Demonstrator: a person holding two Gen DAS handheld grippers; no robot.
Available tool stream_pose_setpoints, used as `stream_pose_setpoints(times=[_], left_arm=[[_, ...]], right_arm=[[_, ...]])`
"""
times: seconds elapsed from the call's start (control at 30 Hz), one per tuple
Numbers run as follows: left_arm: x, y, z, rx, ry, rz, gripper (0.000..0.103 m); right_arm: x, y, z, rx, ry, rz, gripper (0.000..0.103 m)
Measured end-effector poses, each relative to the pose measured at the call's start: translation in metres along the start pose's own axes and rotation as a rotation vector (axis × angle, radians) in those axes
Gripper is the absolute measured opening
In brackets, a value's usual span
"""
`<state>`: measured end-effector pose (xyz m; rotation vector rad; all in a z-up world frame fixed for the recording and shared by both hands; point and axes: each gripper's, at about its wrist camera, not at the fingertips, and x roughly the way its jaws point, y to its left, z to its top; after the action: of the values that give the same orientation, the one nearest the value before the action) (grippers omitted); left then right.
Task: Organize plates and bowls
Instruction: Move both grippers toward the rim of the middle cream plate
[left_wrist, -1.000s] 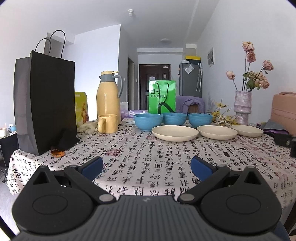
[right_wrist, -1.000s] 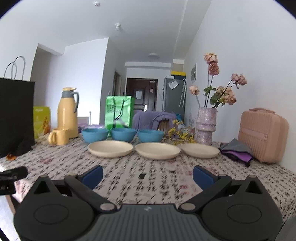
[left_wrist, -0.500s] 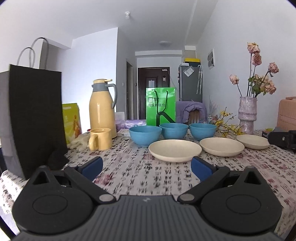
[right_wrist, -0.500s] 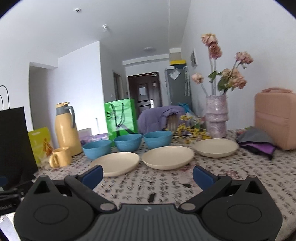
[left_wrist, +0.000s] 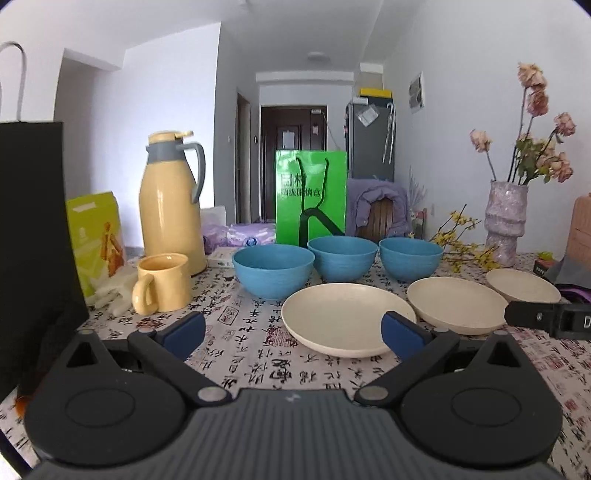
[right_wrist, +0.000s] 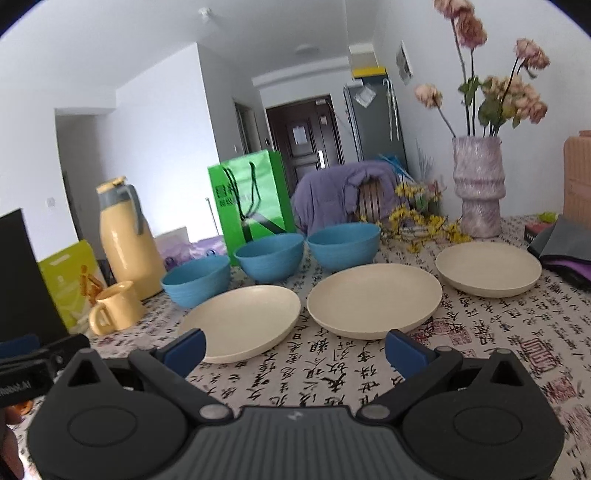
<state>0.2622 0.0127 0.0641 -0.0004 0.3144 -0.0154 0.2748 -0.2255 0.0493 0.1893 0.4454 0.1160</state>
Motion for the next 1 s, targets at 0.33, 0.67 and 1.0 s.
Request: stream_pose_setpoints(times=[0.33,0.67,1.0], left_arm=[[0.107,0.027,0.017,-0.086,0.197,-0.051,0.103],[0.202,0.048,0.026,-0.122,0.330,-0.091,0.078],[0.257,0.049,0.019,-0.152,0.444,-0.149,0.053]], right_arm=[[0.080,-0.004,0.018,0.024,0.115,0.035,0.093],[0.157,0.005,0.021,0.035,0.242,0.079,0.072],[0.208,0.011,0.022,0.074,0.338,0.055,0.049]])
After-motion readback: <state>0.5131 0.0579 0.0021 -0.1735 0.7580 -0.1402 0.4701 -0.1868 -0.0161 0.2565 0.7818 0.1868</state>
